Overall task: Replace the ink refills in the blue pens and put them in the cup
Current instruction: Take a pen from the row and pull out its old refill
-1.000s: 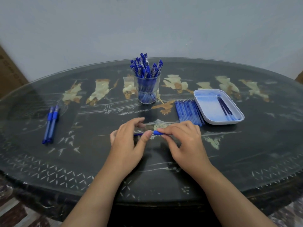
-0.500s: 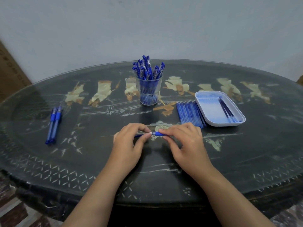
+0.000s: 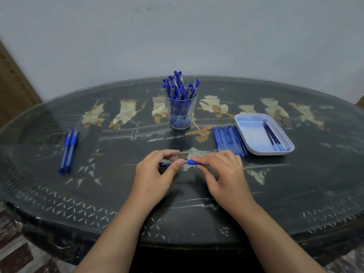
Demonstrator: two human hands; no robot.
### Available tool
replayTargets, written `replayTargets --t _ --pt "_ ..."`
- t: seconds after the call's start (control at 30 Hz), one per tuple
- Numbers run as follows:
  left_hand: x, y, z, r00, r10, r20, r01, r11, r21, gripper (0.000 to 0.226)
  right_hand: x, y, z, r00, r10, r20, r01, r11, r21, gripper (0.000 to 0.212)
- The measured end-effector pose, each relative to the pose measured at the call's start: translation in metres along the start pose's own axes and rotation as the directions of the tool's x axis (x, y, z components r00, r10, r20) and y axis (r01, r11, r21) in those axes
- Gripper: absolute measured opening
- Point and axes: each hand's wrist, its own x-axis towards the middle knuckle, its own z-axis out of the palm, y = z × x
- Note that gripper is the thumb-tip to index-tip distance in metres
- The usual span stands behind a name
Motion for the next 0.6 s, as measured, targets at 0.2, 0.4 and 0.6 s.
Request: replayTargets --t 0.2,0.4,0.6 --pt "-0.0004 -0.0003 -0.0016 1.000 0.003 -0.008 -0.003 1.000 0.004 0.019 -0.0013 0.0007 0.0003 1.000 -0.009 0.002 0.009 1.000 -0.004 0.020" --pt "0.0005 0.0005 -0.0013 0.996 -0.082 -0.018 0.082 0.997 -0.004 0.016 -0.0013 0.0010 0.0000 1.000 -0.002 0.016 0.002 1.000 -0.004 0.020" --pt "0.0004 0.0015 -0.0090 0.986 -0.164 -0.042 0.157 0.978 -0.138 0.016 -0.0011 -0.0003 -0.0011 1.000 0.013 0.000 -0.013 1.000 -0.013 0.019"
